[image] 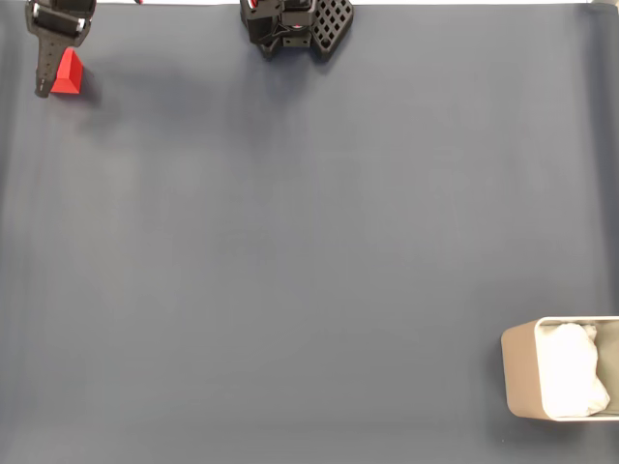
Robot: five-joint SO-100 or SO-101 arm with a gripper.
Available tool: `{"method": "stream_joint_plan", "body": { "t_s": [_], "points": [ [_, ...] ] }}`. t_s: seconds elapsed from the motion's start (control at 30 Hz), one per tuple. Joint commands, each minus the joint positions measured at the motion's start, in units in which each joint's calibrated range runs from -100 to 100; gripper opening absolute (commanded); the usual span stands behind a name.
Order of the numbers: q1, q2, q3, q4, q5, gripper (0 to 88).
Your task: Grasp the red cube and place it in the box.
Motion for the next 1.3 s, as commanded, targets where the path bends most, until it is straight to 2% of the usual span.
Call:
{"method": "stream_joint_plan", "body": {
  "t_s": [0.0,1.27],
  "points": [
    [0.11,0.26,-2.94,-1.54,-0.29,31.8],
    [-3.52,1.04,-1.48,-4.49,-0.59,31.5]
  ]
}}
